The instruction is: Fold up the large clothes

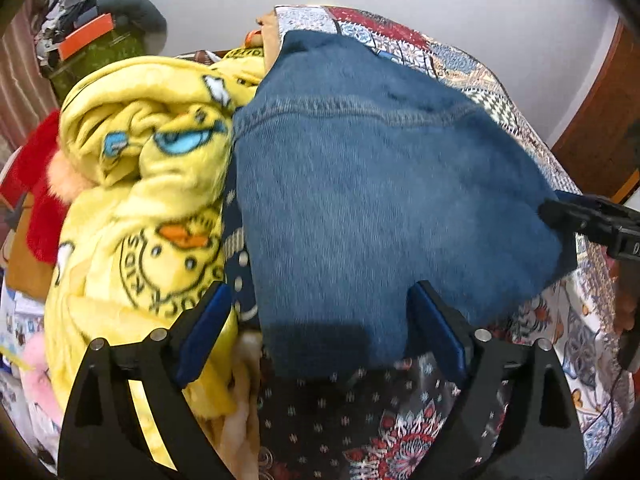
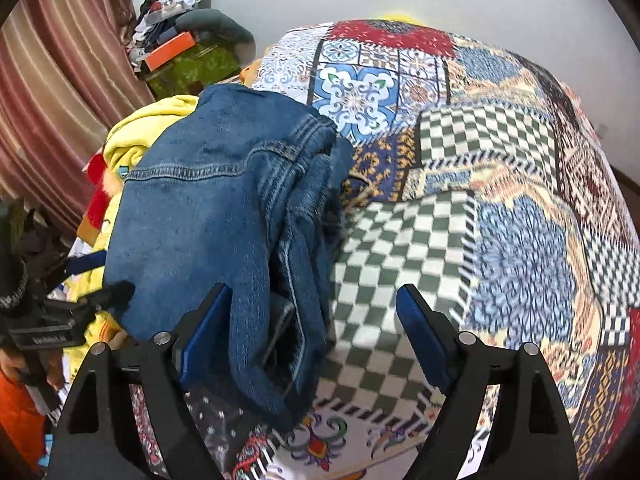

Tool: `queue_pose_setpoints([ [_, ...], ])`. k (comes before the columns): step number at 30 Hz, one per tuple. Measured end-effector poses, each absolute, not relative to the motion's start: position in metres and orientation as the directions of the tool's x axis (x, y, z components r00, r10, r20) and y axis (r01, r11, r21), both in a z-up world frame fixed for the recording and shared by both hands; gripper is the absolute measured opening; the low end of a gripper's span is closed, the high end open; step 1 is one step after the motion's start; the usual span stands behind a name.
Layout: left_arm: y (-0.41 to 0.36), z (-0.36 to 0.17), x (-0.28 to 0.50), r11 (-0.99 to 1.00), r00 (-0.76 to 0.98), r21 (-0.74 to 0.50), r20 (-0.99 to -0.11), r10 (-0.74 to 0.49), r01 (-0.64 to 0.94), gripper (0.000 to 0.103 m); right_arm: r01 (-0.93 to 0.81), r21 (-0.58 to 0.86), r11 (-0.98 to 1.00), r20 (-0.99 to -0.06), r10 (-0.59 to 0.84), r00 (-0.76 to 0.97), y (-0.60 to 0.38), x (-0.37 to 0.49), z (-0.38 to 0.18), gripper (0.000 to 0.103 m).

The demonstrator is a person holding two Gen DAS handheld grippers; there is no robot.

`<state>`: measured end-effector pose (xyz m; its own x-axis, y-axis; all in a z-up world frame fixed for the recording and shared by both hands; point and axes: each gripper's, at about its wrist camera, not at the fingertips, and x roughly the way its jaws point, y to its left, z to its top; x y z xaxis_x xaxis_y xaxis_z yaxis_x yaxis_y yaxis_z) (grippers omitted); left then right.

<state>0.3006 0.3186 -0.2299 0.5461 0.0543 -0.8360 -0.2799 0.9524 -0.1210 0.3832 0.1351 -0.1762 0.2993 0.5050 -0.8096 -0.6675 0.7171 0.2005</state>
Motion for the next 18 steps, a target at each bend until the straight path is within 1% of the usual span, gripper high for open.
queue_pose_setpoints([
  [6,0.307,-0.228,0.276,0.948,0.532,-0.093,-0.842,0.089,-0.306,0.091,-0.653,0.171,0.737,-0.813,0.48,0.329,0.107,0.368,-0.172,0.083],
  [10,0.296,-0.203,0.261,0.945,0.558,-0.067,-0.819,0.132,-0.322,0.091,-0.63,0.167,0.759,-0.811,0.469,0.35,0.09,0.357,-0.156,0.083],
  [13,0.286,-0.171,0.248,0.943,0.614,-0.069,-0.774,0.156,-0.327,0.091,-0.629,0.177,0.757,-0.777,0.5,0.383,0.079,0.343,-0.131,0.083],
  [16,0.273,-0.126,0.23,0.946,0.693,-0.079,-0.7,0.172,-0.315,0.091,-0.642,0.188,0.743,-0.713,0.553,0.431,0.067,0.321,-0.092,0.083],
  [18,0.26,-0.092,0.213,0.951,0.754,-0.076,-0.63,0.187,-0.299,0.091,-0.658,0.183,0.73,-0.661,0.587,0.467,0.061,0.304,-0.066,0.083],
])
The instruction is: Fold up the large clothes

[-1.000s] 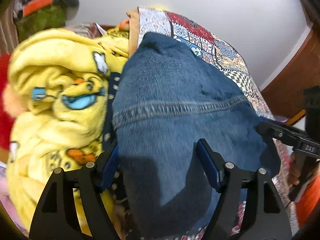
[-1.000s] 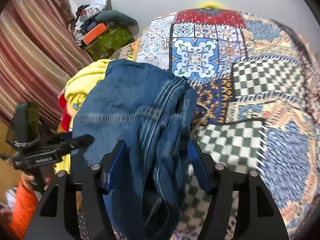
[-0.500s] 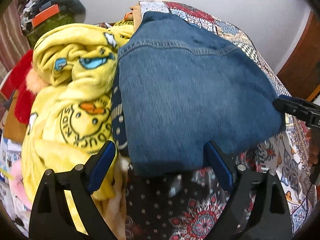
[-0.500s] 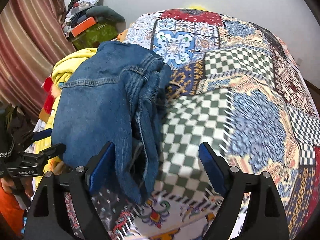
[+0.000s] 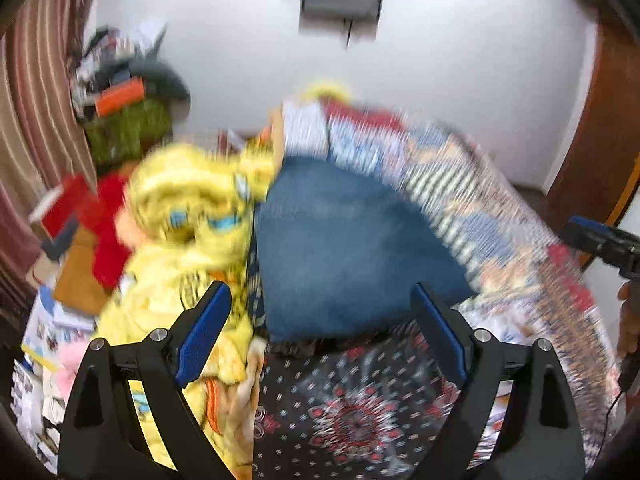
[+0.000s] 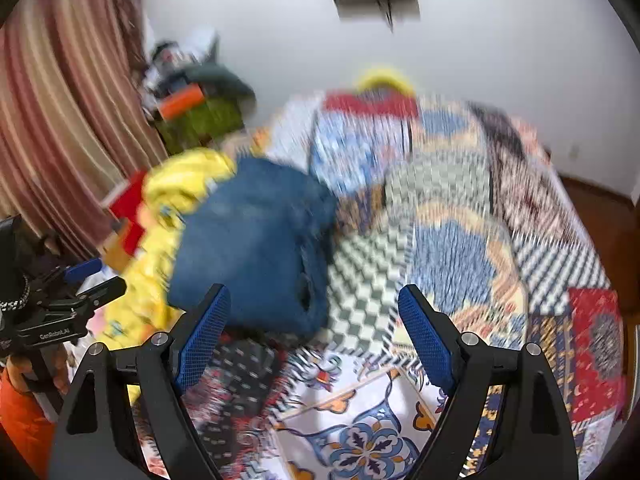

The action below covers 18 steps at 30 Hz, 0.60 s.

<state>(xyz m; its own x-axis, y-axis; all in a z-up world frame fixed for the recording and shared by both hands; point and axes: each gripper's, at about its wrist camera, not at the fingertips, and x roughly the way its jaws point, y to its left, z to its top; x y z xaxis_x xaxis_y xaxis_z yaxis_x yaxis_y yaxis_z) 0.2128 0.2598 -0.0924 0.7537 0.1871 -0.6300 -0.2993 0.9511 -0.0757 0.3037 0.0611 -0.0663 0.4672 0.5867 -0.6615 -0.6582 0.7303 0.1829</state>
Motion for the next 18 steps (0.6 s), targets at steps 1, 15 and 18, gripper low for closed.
queue_pose_setpoints([
  [1,0.255,-0.078,0.206,0.953,0.777,-0.077,-0.6,0.19,-0.292,0.091,-0.67,0.177,0.721,-0.63,0.606,0.486,0.058,0.292,-0.052,0.083],
  [15,0.152,0.052,0.07,0.977,0.968,-0.021,-0.146,0.206,-0.211,0.091,-0.76,0.082,0.645,-0.224,0.755,0.617,0.008,0.148,0.064,0.083],
  [18,0.139,0.057,0.049,0.973,0.97,-0.014,-0.089,0.227,-0.229,0.091,-0.756,0.062,0.652,-0.16,0.754,0.637,0.0,0.125,0.071,0.084],
])
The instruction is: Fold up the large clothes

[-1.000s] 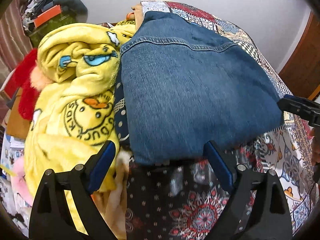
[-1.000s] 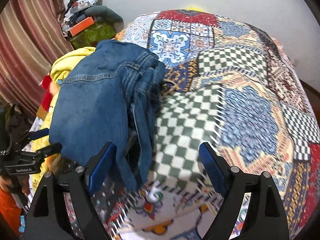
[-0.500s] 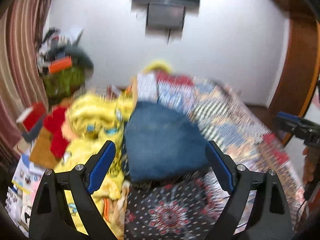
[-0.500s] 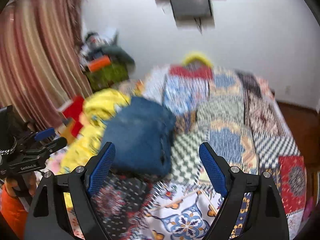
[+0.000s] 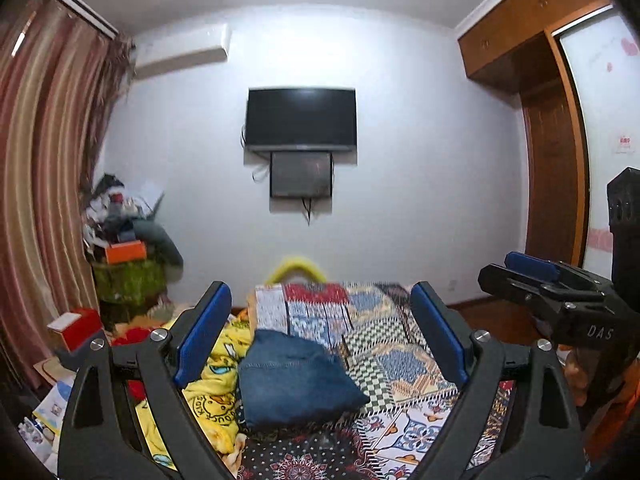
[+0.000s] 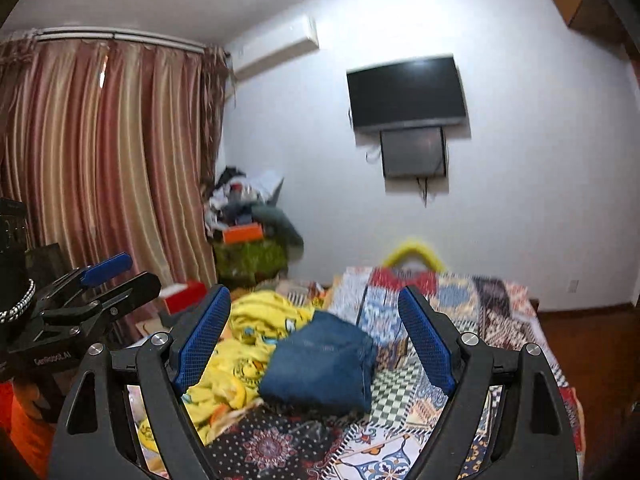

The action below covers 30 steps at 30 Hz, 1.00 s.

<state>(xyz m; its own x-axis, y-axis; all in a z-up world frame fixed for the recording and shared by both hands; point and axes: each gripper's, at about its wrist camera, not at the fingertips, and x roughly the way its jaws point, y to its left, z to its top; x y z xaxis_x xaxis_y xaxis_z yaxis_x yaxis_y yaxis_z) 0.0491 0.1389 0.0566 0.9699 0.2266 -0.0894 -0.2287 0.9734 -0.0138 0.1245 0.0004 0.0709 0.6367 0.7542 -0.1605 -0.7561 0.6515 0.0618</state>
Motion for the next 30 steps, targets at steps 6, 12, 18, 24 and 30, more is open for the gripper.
queue_pose_setpoints([
  [6,0.121,0.055,0.023,0.962,0.961,0.006,-0.034,0.273,-0.273,0.093,-0.737,0.033,0.675,-0.101,0.736,0.669,-0.008,0.099,0.073,0.084],
  [12,0.119,0.045,0.017,0.951,0.95,0.002,-0.038,0.311,-0.311,0.102,-0.714,0.048,0.698,-0.104,0.715,0.692,-0.01,0.102,0.067,0.092],
  [18,0.125,0.037,0.02,0.952,0.95,-0.03,-0.078,0.303,-0.306,0.102,-0.685,0.023,0.728,-0.111,0.683,0.722,-0.007,0.098,0.063,0.103],
  [24,0.128,0.033,0.02,0.951,0.95,-0.047,-0.089,0.301,-0.305,0.102,-0.668,-0.003,0.744,-0.117,0.663,0.739,-0.008,0.092,0.058,0.103],
  [30,0.127,0.03,0.02,0.951,0.95,-0.046,-0.092,0.3,-0.305,0.102,-0.664,0.0,0.748,-0.123,0.659,0.742,-0.009,0.091,0.056,0.103],
])
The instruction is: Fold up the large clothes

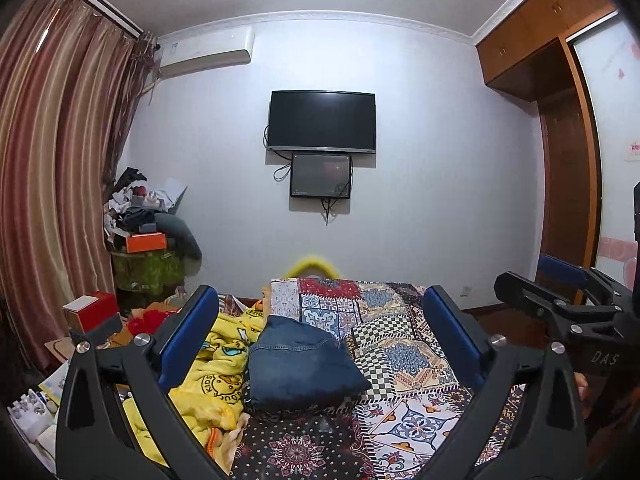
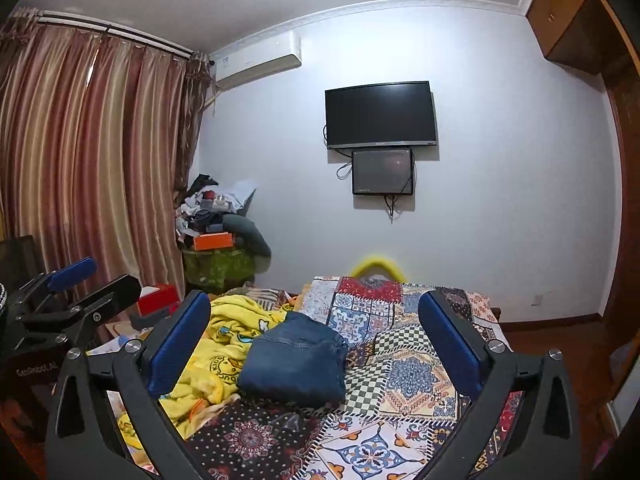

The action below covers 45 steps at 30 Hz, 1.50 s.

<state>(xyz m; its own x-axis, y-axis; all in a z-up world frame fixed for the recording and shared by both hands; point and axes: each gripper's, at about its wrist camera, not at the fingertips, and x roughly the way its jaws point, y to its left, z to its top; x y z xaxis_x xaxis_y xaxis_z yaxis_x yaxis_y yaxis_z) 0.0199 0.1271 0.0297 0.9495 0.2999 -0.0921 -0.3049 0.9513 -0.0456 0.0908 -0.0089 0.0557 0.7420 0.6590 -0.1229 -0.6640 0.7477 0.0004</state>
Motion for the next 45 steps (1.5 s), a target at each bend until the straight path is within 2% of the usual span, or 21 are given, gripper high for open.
queue_pose_setpoints([
  [45,0.125,0.028,0.027,0.96,0.956,-0.037,-0.11,0.271,-0.276,0.102,-0.658,0.028,0.752,-0.148,0.654,0.742,-0.02,0.096,0.061,0.103],
])
